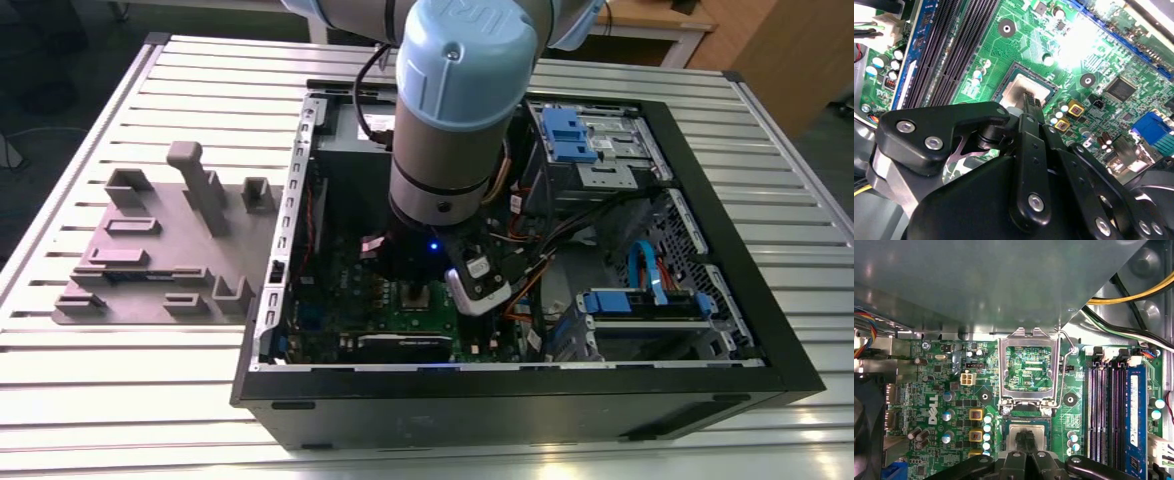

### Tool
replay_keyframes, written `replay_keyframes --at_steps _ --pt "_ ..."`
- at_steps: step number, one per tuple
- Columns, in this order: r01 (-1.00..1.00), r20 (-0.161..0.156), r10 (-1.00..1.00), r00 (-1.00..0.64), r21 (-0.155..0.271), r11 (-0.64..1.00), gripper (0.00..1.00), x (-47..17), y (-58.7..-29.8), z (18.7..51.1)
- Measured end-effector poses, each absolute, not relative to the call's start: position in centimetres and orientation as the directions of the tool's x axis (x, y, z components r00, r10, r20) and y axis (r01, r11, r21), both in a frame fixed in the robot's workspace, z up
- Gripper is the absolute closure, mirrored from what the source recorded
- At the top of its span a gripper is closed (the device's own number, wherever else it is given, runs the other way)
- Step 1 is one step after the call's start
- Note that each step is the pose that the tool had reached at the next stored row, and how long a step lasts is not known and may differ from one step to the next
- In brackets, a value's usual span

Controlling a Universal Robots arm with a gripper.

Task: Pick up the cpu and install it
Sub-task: 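Close the cpu cover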

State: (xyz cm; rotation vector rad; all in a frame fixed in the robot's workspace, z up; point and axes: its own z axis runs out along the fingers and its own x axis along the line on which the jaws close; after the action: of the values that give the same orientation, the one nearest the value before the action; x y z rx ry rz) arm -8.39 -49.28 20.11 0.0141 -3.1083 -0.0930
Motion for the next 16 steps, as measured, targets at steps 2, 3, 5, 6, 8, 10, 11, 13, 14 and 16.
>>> replay_keyframes --at_steps 2,3,5,6,8,10,11,13,14,16 --pt "-0.008 0.032 -0.01 -0.999 0.06 0.998 0.9 -8.4 -49.3 20.1" --pt "-0.008 0.032 -0.01 -0.999 0.06 0.998 0.9 -8.4 -49.3 20.1" --pt "-0.008 0.032 -0.01 -0.999 0.06 0.998 0.9 -8.4 -49.3 20.1" --pt "-0.008 0.032 -0.01 -0.999 0.06 0.998 0.9 -8.4 -49.3 20.1" --pt "-0.008 0.032 -0.01 -0.999 0.06 0.998 0.9 -8.4 -49.3 20.1" --pt "-0.008 0.032 -0.01 -0.999 0.06 0.998 0.9 -8.4 -49.3 20.2" --pt "-0.008 0.032 -0.01 -0.999 0.06 0.998 0.9 -8.4 -49.3 20.3" --pt "-0.008 0.032 -0.01 -0.999 0.06 0.998 0.9 -8.4 -49.3 21.0" --pt "-0.008 0.032 -0.01 -0.999 0.06 0.998 0.9 -8.4 -49.3 21.4" --pt "-0.008 0.032 -0.01 -0.999 0.06 0.998 0.9 -8.4 -49.3 22.3"
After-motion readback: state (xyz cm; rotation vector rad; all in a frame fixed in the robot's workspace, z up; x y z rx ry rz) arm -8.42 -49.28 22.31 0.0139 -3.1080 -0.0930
